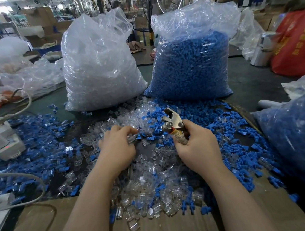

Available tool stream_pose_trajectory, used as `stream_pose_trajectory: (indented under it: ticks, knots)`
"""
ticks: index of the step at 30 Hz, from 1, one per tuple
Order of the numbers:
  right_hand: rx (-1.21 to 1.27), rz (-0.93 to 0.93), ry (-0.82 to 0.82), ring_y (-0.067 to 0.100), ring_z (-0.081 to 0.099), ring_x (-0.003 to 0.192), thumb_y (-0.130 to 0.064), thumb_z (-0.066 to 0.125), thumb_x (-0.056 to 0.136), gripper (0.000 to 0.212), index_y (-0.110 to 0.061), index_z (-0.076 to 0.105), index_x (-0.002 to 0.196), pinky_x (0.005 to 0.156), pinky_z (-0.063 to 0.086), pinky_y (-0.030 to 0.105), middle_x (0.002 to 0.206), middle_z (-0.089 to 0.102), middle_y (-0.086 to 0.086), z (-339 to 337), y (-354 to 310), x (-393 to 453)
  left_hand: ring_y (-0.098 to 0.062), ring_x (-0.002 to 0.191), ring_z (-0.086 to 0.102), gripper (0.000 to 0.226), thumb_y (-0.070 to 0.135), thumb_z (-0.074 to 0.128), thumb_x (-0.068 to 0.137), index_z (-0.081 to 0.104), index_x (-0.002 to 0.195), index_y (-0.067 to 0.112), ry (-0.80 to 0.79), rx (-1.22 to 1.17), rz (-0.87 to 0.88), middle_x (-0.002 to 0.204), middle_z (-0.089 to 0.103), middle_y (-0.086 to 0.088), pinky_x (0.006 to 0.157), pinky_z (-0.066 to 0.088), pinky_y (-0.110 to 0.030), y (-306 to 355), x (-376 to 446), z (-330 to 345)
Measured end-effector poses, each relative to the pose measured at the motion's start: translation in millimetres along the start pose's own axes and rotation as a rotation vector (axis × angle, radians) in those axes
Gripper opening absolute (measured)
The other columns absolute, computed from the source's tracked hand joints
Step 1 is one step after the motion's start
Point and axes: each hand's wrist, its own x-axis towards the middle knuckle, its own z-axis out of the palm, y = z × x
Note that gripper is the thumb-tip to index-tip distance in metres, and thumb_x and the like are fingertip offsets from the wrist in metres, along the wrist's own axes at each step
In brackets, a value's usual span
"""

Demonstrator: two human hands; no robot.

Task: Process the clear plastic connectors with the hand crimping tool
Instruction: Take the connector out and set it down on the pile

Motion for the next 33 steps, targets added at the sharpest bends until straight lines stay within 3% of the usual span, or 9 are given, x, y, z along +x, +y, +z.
stream_pose_trajectory:
  ticks: [4, 6, 8, 11, 15, 19, 22, 29, 33]
  knots:
    - [0.003, 0.001, 0.005, 0.011, 0.048, 0.054, -0.022, 0.065, 0.084, 0.019, -0.028, 0.05, 0.074, 0.045, 0.026, 0.028, 0.059, 0.054, -0.007, -0.2, -0.6, -0.3, -0.018, 0.122, 0.044, 0.05, 0.01, 0.051, 0.095, 0.049, 0.141, 0.028, -0.049, 0.103, 0.083, 0.137, 0.044, 0.0, 0.106, 0.04, -0.03, 0.8, 0.9, 7.5]
    - [0.003, 0.003, 0.005, 0.01, 0.049, 0.055, -0.023, 0.065, 0.084, 0.019, -0.029, 0.049, 0.074, 0.045, 0.027, 0.028, 0.06, 0.055, -0.008, -0.3, -1.0, -0.5, 0.001, 0.099, 0.051, 0.043, 0.005, 0.054, 0.094, 0.058, 0.131, 0.028, -0.149, -0.024, 0.145, 0.127, 0.046, 0.007, 0.077, 0.046, -0.003, 3.5, 0.7, 11.0]
    - [-0.007, 0.006, 0.011, 0.009, 0.048, 0.055, -0.023, 0.065, 0.083, 0.023, -0.032, 0.047, 0.073, 0.046, 0.026, 0.027, 0.06, 0.054, -0.009, -0.5, -1.2, -0.7, 0.008, 0.09, 0.051, 0.041, 0.004, 0.055, 0.094, 0.062, 0.125, 0.03, -0.198, -0.147, 0.168, 0.117, 0.052, 0.013, 0.061, 0.043, -0.003, 5.2, 0.7, 11.7]
    - [-0.019, 0.008, 0.009, 0.008, 0.048, 0.055, -0.023, 0.066, 0.083, 0.02, -0.032, 0.049, 0.076, 0.046, 0.025, 0.026, 0.06, 0.054, -0.01, -1.2, -1.3, -0.6, 0.005, 0.089, 0.061, 0.04, 0.0, 0.056, 0.093, 0.065, 0.119, 0.03, -0.175, -0.348, 0.136, 0.106, 0.065, 0.015, 0.072, 0.049, -0.01, 3.5, 0.6, 8.3]
    - [-0.044, 0.003, -0.009, 0.01, 0.048, 0.055, -0.021, 0.064, 0.083, 0.009, -0.024, 0.056, 0.08, 0.045, 0.027, 0.027, 0.061, 0.055, -0.006, -2.0, -1.0, 0.0, 0.001, 0.067, 0.061, 0.035, -0.002, 0.051, 0.094, 0.065, 0.104, 0.029, 0.022, -0.433, 0.014, 0.096, 0.065, 0.011, 0.05, 0.045, -0.009, -0.1, 0.5, 4.3]
    - [-0.065, 0.008, -0.022, 0.011, 0.049, 0.056, -0.021, 0.063, 0.082, 0.005, -0.023, 0.059, 0.084, 0.045, 0.031, 0.028, 0.063, 0.057, -0.005, -2.0, -1.6, -0.3, -0.014, 0.098, 0.057, 0.029, 0.007, 0.054, 0.096, 0.067, 0.114, 0.025, 0.169, -0.141, -0.041, 0.114, 0.062, 0.002, 0.081, 0.047, -0.027, -4.7, 1.1, 5.6]
    - [-0.079, 0.021, -0.009, 0.01, 0.049, 0.056, -0.023, 0.063, 0.083, 0.006, -0.025, 0.058, 0.083, 0.045, 0.028, 0.028, 0.063, 0.056, -0.006, -1.5, -1.3, -0.1, -0.024, 0.114, 0.053, 0.035, 0.012, 0.057, 0.095, 0.061, 0.128, 0.023, 0.121, 0.006, -0.055, 0.128, 0.052, -0.006, 0.1, 0.046, -0.041, -8.1, 1.1, 5.4]
    - [-0.313, 0.088, 0.079, 0.015, 0.044, 0.055, -0.022, 0.061, 0.079, 0.021, -0.025, 0.042, 0.07, 0.051, 0.027, 0.03, 0.062, 0.047, -0.008, -4.6, 2.9, 2.1, -0.02, 0.103, 0.055, 0.037, 0.018, 0.058, 0.096, 0.058, 0.131, 0.026, 0.018, -0.018, -0.01, 0.13, 0.046, -0.003, 0.097, 0.05, -0.041, 1.7, -1.1, 11.1]
    - [-0.469, 0.194, 0.077, 0.02, 0.039, 0.059, -0.024, 0.062, 0.08, 0.02, -0.022, 0.042, 0.078, 0.06, 0.032, 0.033, 0.072, 0.043, -0.005, -7.6, 7.5, 3.3, -0.012, 0.119, 0.043, 0.027, 0.035, 0.058, 0.095, 0.06, 0.122, 0.039, 0.046, -0.07, 0.179, 0.119, 0.047, 0.01, 0.112, 0.033, -0.046, 11.0, -4.1, 10.1]
